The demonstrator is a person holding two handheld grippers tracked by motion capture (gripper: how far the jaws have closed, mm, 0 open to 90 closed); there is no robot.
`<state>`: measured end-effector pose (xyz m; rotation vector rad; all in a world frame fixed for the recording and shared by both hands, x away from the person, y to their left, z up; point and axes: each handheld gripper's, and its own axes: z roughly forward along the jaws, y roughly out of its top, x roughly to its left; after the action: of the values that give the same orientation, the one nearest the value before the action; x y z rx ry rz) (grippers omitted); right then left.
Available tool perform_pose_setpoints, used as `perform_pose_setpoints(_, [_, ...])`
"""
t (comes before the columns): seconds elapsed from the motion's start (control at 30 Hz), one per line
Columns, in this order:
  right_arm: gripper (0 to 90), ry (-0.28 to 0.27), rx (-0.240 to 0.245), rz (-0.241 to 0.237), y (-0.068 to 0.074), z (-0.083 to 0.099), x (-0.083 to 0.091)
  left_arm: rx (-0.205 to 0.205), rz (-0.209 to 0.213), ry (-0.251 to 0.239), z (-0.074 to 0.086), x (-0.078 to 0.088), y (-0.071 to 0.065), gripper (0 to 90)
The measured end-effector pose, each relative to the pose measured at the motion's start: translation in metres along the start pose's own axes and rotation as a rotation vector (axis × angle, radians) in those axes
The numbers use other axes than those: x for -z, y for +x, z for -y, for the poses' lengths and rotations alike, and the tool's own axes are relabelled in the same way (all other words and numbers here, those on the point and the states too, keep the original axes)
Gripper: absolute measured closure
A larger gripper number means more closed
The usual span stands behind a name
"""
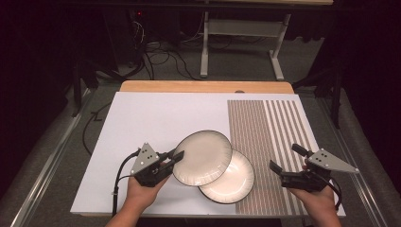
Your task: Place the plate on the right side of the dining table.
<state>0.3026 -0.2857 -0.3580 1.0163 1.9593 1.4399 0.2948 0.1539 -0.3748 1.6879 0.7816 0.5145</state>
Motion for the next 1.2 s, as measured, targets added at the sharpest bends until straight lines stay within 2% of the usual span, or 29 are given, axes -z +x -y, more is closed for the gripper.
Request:
perform_pose_setpoints(0.37, [0.7,0.025,0.034,-0.059,0.017,-0.007,-0.018,0.012,0.016,0.009,0.000,0.000,0.002,78.7])
perform_pose_setpoints(0.8, [3.2,0.072,0.054,-0.134,0.038,-0.013,-0.052,0.017,0.016,0.010,0.000,0.000,0.002,78.7])
perform_pose_setpoints(0.97, [9.0,0.116,0.048,-0.177,0.047,-0.014,-0.065,0.017,0.016,0.010,0.000,0.000,0.002,78.7])
perform_pose_setpoints(1.2, [11.9,0.141,0.037,-0.201,0.058,-0.014,-0.080,0.014,0.015,0.008,0.000,0.000,0.002,78.7])
